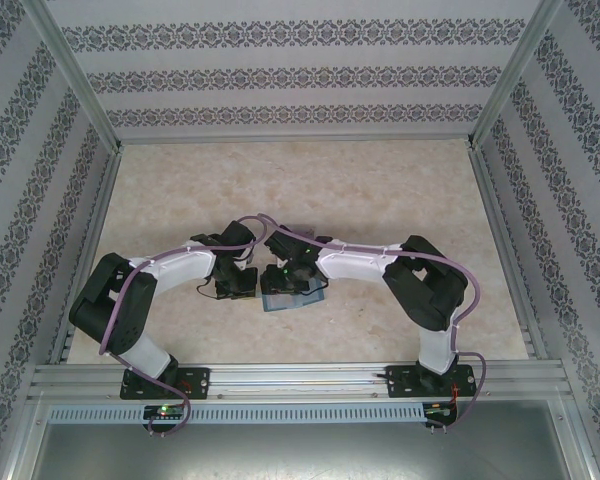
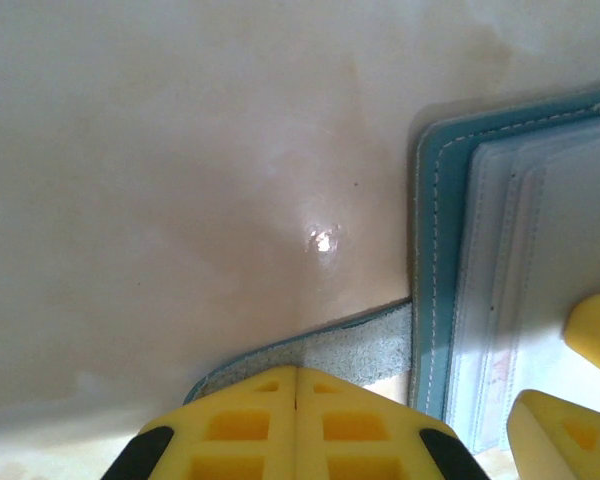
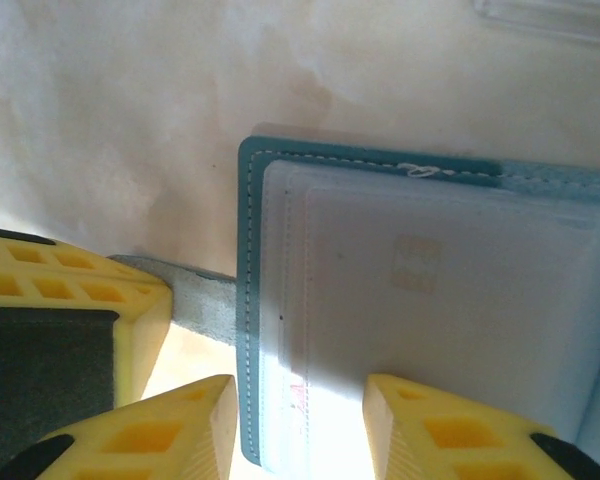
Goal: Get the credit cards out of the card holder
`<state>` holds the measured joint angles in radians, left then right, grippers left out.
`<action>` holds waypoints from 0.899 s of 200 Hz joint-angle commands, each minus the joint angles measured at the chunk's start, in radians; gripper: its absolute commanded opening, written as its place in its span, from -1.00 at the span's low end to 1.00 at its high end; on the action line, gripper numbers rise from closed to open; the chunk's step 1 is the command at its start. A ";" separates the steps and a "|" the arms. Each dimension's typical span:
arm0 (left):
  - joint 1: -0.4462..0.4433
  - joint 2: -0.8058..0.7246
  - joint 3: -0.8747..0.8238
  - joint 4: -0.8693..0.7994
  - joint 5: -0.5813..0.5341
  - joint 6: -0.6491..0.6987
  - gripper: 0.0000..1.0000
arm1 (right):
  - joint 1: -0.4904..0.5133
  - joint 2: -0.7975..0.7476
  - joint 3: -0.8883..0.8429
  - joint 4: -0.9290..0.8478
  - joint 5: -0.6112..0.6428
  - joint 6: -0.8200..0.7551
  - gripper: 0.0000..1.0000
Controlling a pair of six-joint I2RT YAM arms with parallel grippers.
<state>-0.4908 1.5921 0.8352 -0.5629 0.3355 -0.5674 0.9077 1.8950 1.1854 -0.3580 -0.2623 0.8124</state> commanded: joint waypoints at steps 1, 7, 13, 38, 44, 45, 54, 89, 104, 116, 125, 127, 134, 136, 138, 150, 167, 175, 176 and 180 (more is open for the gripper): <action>-0.006 0.018 -0.013 -0.003 -0.001 0.033 -0.85 | 0.018 0.020 0.031 -0.152 0.122 -0.021 -0.12; -0.006 0.019 -0.011 -0.006 -0.004 0.036 -0.85 | 0.023 0.022 0.041 -0.174 0.141 -0.026 -0.09; -0.007 0.021 -0.010 -0.008 -0.003 0.038 -0.85 | 0.026 0.023 0.049 -0.195 0.158 -0.033 -0.05; -0.006 0.027 -0.008 -0.002 0.007 0.039 -0.85 | 0.048 0.026 0.094 -0.275 0.230 -0.055 0.08; -0.006 0.026 -0.008 0.000 0.010 0.038 -0.85 | 0.054 0.027 0.104 -0.292 0.253 -0.060 0.11; -0.006 0.026 -0.008 0.000 0.010 0.038 -0.85 | 0.055 0.027 0.106 -0.295 0.257 -0.061 0.12; -0.006 0.026 -0.007 0.000 0.012 0.038 -0.85 | 0.061 0.031 0.123 -0.324 0.282 -0.071 0.14; -0.007 0.021 -0.004 -0.007 0.009 0.041 -0.85 | 0.079 0.051 0.186 -0.444 0.400 -0.094 0.18; -0.006 0.019 -0.004 -0.006 0.009 0.038 -0.85 | 0.085 0.053 0.203 -0.486 0.444 -0.101 0.20; -0.006 0.018 -0.006 -0.003 0.011 0.035 -0.85 | 0.087 0.052 0.209 -0.513 0.484 -0.106 0.21; -0.007 0.022 -0.006 -0.002 0.011 0.035 -0.85 | 0.088 0.049 0.208 -0.529 0.508 -0.110 0.22; -0.006 0.022 -0.006 -0.002 0.012 0.035 -0.85 | 0.088 0.048 0.206 -0.533 0.513 -0.110 0.22; -0.006 0.022 -0.006 -0.003 0.010 0.035 -0.85 | 0.088 0.048 0.203 -0.542 0.529 -0.112 0.23; -0.006 0.022 -0.007 -0.003 0.011 0.035 -0.85 | 0.088 0.047 0.202 -0.544 0.533 -0.112 0.23; -0.006 0.022 -0.006 -0.003 0.011 0.035 -0.85 | 0.088 0.048 0.201 -0.547 0.537 -0.112 0.23; -0.007 0.023 -0.006 -0.002 0.010 0.034 -0.85 | 0.088 0.047 0.194 -0.559 0.557 -0.116 0.24; -0.006 0.027 -0.002 -0.004 0.009 0.034 -0.85 | 0.085 0.047 0.178 -0.559 0.567 -0.118 0.24; -0.006 0.029 -0.001 -0.006 0.009 0.034 -0.85 | 0.082 0.047 0.170 -0.557 0.567 -0.118 0.24; -0.006 0.028 0.000 -0.006 0.008 0.035 -0.85 | 0.082 0.047 0.169 -0.556 0.567 -0.118 0.24; -0.006 0.028 0.000 -0.007 0.008 0.034 -0.85 | 0.080 0.046 0.164 -0.556 0.569 -0.118 0.24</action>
<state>-0.4896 1.5925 0.8356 -0.5632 0.3382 -0.5556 0.9798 1.9308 1.3697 -0.8677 0.2440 0.7216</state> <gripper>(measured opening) 0.078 0.621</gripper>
